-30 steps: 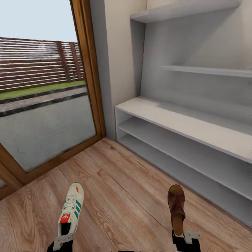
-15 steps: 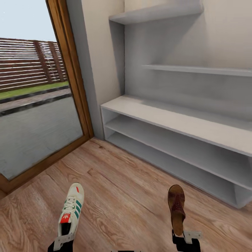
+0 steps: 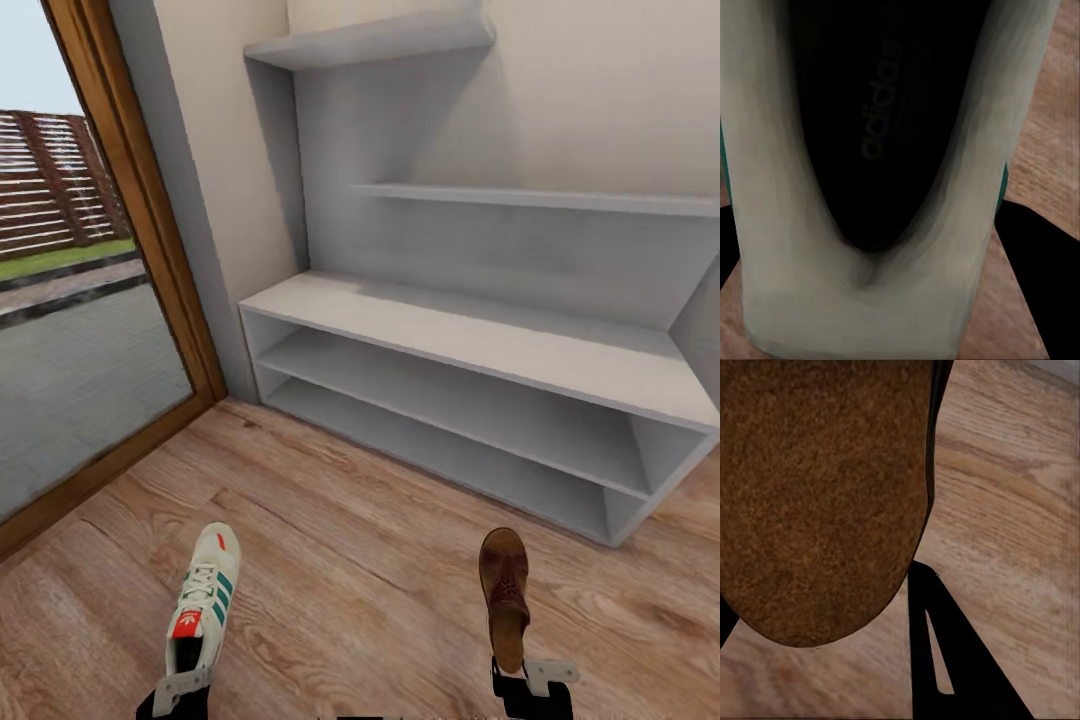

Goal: Pick up the two gym shoes and the two sandals from the corridor floor and place them onto the hallstand (shoe rack) in the corridor, making sure they are on the rack and not on the floor. Arrange them so the two gym shoes are next to each other and the two sandals are next to each other.

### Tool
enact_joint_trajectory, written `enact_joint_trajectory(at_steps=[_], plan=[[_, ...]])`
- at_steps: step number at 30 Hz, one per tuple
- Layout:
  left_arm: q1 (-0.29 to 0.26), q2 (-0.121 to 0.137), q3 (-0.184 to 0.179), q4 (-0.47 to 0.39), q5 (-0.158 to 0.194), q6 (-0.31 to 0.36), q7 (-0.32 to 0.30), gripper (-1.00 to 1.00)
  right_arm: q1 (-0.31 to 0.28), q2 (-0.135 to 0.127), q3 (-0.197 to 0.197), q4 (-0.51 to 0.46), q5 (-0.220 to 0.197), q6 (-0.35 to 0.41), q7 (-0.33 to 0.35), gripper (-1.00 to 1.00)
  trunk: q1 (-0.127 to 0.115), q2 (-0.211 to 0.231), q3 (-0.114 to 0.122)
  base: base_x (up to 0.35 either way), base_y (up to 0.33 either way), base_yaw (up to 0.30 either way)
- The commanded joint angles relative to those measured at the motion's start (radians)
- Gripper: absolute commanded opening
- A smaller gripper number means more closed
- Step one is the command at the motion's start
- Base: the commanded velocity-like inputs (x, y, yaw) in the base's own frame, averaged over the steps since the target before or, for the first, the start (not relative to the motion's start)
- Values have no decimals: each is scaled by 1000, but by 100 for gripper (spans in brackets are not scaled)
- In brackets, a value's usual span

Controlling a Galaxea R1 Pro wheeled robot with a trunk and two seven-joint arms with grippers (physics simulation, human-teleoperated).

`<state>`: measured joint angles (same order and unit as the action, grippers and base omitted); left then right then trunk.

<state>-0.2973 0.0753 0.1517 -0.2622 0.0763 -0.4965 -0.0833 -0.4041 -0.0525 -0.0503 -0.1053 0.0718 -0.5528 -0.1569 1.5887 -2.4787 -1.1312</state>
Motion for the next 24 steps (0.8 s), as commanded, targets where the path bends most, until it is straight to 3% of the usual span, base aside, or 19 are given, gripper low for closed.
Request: enact_joint_trajectory(at_steps=[1,18,24], plan=[[0,0,3,1,8,-2,-9,-100,-1,0,-5,1,6,-3,-3,-100,0,0,-1,-1,-1,-263],[0,0,3,0,8,-2,-9,-100,-1,0,-5,1,6,-3,-3,-100,0,0,-1,0,0,-263],[0,0,3,0,7,-2,-9,-100,-1,0,-5,1,6,-3,-3,-100,0,0,-1,0,-176,-263]])
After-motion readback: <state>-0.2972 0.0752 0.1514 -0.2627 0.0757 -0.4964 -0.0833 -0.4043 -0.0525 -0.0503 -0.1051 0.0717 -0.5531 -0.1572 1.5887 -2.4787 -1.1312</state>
